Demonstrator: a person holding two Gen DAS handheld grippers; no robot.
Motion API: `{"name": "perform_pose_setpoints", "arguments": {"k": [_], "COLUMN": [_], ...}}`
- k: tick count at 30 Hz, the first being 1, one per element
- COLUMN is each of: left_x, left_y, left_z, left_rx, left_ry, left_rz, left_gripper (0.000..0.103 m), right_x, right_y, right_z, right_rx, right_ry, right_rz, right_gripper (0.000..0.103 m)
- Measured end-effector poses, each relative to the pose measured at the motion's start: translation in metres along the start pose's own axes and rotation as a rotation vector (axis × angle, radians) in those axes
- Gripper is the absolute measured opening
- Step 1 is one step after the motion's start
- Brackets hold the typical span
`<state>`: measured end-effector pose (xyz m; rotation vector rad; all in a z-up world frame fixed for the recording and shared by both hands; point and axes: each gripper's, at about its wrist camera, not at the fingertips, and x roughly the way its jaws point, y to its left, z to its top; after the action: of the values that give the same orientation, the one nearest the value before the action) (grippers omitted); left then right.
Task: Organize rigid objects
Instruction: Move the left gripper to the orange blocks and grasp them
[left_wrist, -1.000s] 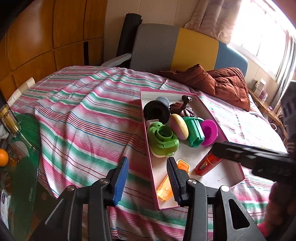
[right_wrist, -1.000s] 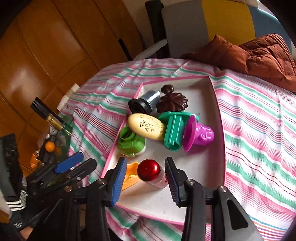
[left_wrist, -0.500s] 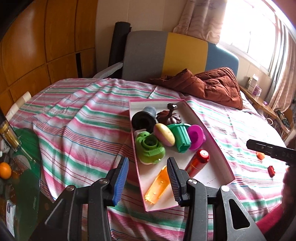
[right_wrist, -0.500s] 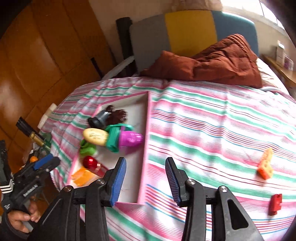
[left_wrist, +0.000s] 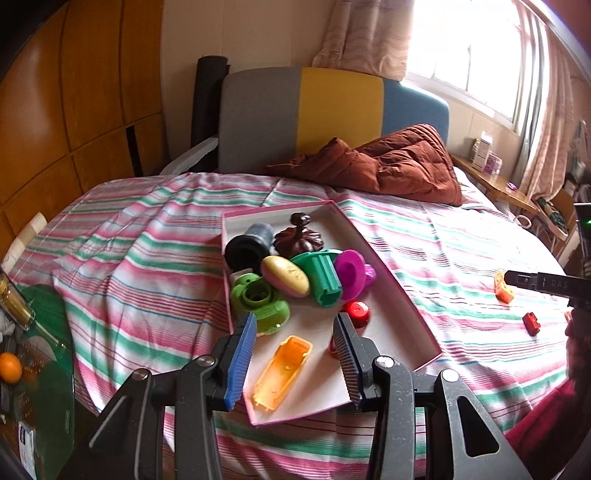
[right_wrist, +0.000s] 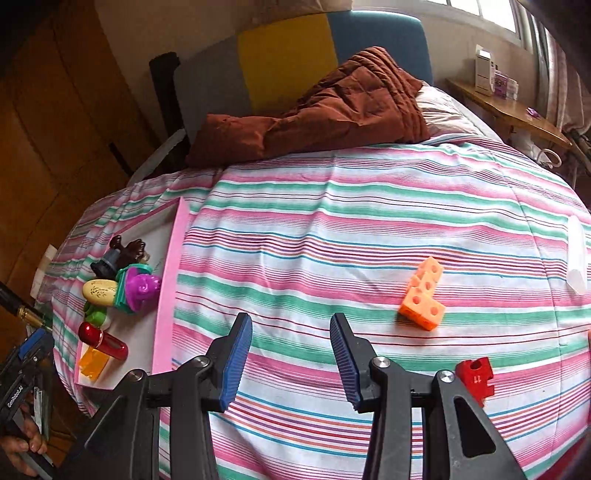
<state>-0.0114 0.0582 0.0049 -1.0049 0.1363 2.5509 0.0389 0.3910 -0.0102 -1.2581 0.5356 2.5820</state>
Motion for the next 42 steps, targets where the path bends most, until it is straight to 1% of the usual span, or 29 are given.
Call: {"name": "perform_pose_setpoints", "arguments": {"k": [6, 8, 9, 11, 13, 16, 18, 22, 27, 28, 30, 33, 36, 39, 42], "left_x": [0.000, 0.000, 0.000, 0.001, 0.002, 0.004, 0.008, 0.018, 0.030, 0.034, 0.043, 0.057, 0.073, 0.089, 0.103], "left_y": [-0.017, -0.025, -0.030, -0.040, -0.051, -0.068, -0.080, -0.105, -0.133, -0.138, -0.150, -0.169, -0.192, -0.214, -0.239], "left_z": [0.006, 0.009, 0.010, 0.013, 0.017, 0.021, 0.024, 0.026, 0.025, 0.024, 0.025, 0.024, 0.022, 0.022, 0.023], "left_rx": [0.035, 0.053, 0.063, 0.084, 0.105, 0.138, 0.159, 0.194, 0.243, 0.250, 0.267, 0.303, 0.351, 0.376, 0.404], "left_ry": [-0.005, -0.010, -0.012, -0.013, -0.013, -0.015, -0.007, 0.016, 0.042, 0.049, 0.070, 0.101, 0.135, 0.168, 0.197], "left_rz": [-0.035, -0.049, -0.057, -0.073, -0.093, -0.115, -0.131, -0.172, -0.210, -0.215, -0.228, -0.247, -0.259, -0.286, -0.336], "left_gripper": [0.044, 0.044, 0.044, 0.045, 0.048, 0.049, 0.050, 0.050, 0.050, 0.051, 0.054, 0.054, 0.054, 0.054, 0.054], "right_x": [-0.011, -0.014, -0.015, -0.018, -0.024, -0.024, -0.025, -0.031, -0.034, -0.034, -0.036, -0.040, -0.042, -0.041, -0.040], "right_y": [-0.047, -0.070, -0.083, -0.107, -0.125, -0.141, -0.148, -0.156, -0.162, -0.162, -0.164, -0.169, -0.176, -0.179, -0.180], "right_z": [0.006, 0.006, 0.005, 0.004, 0.001, -0.004, -0.007, -0.011, -0.015, -0.014, -0.015, -0.018, -0.021, -0.022, -0.022], "right_rx": [0.070, 0.135, 0.196, 0.335, 0.442, 0.560, 0.609, 0.667, 0.714, 0.718, 0.728, 0.763, 0.804, 0.823, 0.832], "right_ry": [-0.011, -0.016, -0.020, -0.034, -0.074, -0.093, -0.101, -0.133, -0.152, -0.157, -0.173, -0.200, -0.214, -0.211, -0.214], "right_rz": [-0.104, -0.135, -0.137, -0.113, -0.114, -0.072, -0.057, -0.046, -0.020, -0.017, -0.015, -0.006, 0.021, 0.050, 0.056], "right_gripper": [0.044, 0.044, 0.044, 0.044, 0.044, 0.044, 0.044, 0.044, 0.044, 0.044, 0.044, 0.044, 0.044, 0.044, 0.044]}}
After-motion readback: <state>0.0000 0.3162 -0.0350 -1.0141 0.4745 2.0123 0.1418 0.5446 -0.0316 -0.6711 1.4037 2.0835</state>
